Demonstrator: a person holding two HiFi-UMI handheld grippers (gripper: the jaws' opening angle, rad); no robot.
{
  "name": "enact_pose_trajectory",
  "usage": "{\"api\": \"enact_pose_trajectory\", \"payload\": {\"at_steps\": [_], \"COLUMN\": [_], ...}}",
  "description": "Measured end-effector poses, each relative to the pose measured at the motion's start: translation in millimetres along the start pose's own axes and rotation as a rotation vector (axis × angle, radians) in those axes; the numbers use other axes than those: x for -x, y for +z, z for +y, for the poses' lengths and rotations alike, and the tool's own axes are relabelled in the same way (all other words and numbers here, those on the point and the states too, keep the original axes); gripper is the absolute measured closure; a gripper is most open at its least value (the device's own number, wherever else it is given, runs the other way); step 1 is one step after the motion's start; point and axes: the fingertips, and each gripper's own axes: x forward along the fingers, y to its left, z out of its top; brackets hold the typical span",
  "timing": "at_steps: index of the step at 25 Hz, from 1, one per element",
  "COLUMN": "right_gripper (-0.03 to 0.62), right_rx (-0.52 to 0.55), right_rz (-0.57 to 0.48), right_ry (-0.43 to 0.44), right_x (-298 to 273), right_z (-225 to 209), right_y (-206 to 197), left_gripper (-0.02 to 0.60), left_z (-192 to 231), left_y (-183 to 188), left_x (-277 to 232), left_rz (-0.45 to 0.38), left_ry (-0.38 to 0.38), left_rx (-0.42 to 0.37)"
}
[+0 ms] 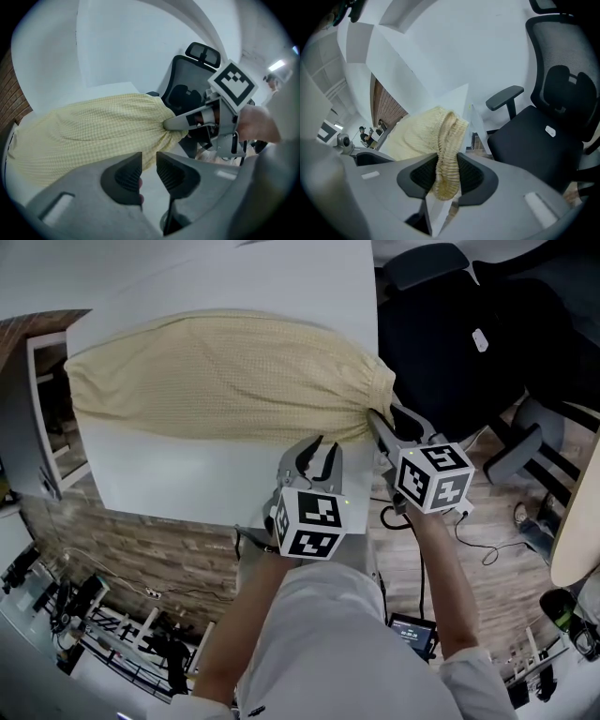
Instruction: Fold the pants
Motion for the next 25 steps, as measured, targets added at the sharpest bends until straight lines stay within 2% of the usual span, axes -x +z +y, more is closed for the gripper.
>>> {"api": "enact_pose_trajectory", "payload": {"at_steps": [12,15,19,25], "right_gripper": [0.488,0.491,0.494,0.496], "right_rx": [0.028,0.040,0.001,-0.013], "right_rz": [0.047,0.050,0.022,-0.005], "right_ry": [-0.095,-0.159,-0.228,-0.223], "right_x": [58,75,105,121], "right_z": [-46,-57,-78,-69], "right_y": [-22,-28,-30,-26], "left_gripper": [0.483,0.483,0.485,0.485], "left_z": [-5,-3,-1,1], "left_y": [6,7,7,7], "left_x": [12,15,17,18], "left_rz": [-0.030,-0.034,-0.034,-0.043], "left_ry": [0.002,-0.002,-0.016,-0.033], "left_rx": [-0.028,-0.048,-0.071,-0.089]}}
